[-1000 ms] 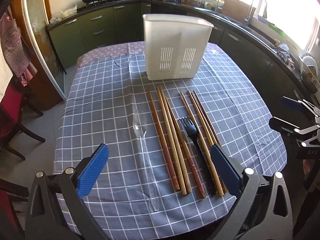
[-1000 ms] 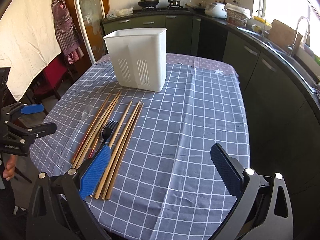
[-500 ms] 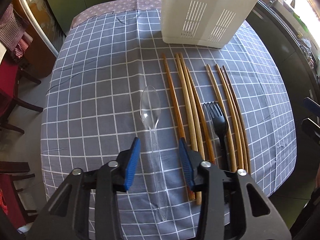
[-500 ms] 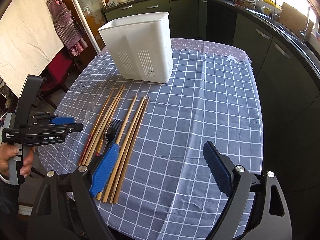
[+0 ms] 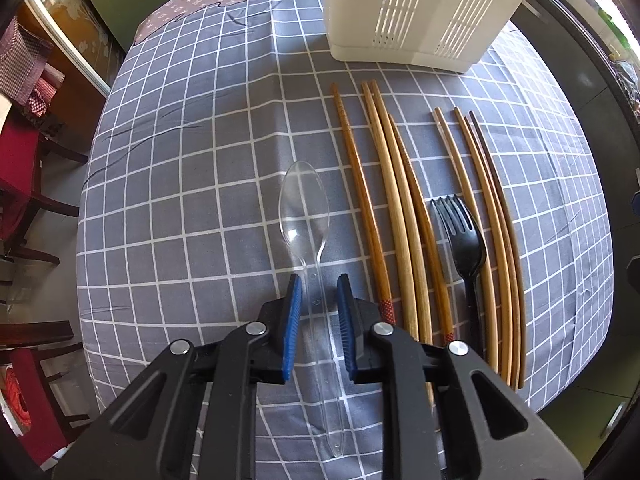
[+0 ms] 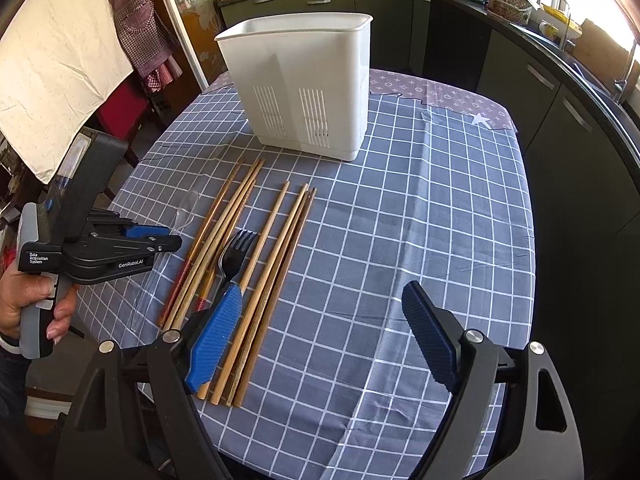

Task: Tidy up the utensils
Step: 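Grasp the clear plastic spoon with the left tool while the right tool grasps the black fork, then lift the spoon into the white holder and open the left tool while the right tool carries the fork, then lower the black fork into the white holder and open the right tool, then grasp a wooden chopstick with the left tool while the right tool grasps another chopstick, then carry both chopsticks upright to the white holder and release them into it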

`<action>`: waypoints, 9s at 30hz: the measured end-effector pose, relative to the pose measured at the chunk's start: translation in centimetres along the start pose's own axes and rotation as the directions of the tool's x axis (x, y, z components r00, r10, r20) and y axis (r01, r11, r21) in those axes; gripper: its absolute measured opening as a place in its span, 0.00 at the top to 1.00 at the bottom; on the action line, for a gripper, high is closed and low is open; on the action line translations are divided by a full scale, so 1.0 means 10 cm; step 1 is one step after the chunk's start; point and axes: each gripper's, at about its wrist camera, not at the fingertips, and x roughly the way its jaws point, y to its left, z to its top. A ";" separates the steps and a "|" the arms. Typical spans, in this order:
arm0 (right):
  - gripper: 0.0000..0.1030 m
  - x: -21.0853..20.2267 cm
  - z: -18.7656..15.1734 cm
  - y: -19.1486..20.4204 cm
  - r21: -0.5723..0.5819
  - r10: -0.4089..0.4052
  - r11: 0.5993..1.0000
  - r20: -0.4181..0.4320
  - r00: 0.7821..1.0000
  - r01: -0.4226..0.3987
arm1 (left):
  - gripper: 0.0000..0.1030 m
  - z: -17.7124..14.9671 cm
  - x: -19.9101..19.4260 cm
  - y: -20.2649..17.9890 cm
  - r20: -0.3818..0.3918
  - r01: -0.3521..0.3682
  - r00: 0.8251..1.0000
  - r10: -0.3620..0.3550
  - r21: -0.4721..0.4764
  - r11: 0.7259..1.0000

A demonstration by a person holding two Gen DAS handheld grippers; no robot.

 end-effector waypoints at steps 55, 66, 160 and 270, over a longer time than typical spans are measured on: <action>0.91 0.18 0.06 0.60 0.102 0.311 0.943 0.060 0.949 -0.316 | 0.92 0.51 -2.15 0.31 0.566 0.209 0.794 -0.220 0.085 0.974; 0.90 -0.06 -0.15 0.19 0.121 0.399 0.897 0.198 0.896 -0.426 | 0.92 1.55 -2.10 -0.16 0.827 0.130 0.545 -0.137 0.077 0.988; 0.64 0.18 0.08 -0.43 0.095 -0.009 0.995 0.226 0.974 -0.013 | 0.89 0.57 0.10 -0.14 -0.015 0.010 1.000 -0.010 0.056 0.998; 0.94 -0.87 -0.14 0.12 0.017 0.053 0.998 0.363 0.930 -0.064 | 0.93 -0.33 -1.69 0.03 0.503 0.023 0.855 -0.122 0.198 0.980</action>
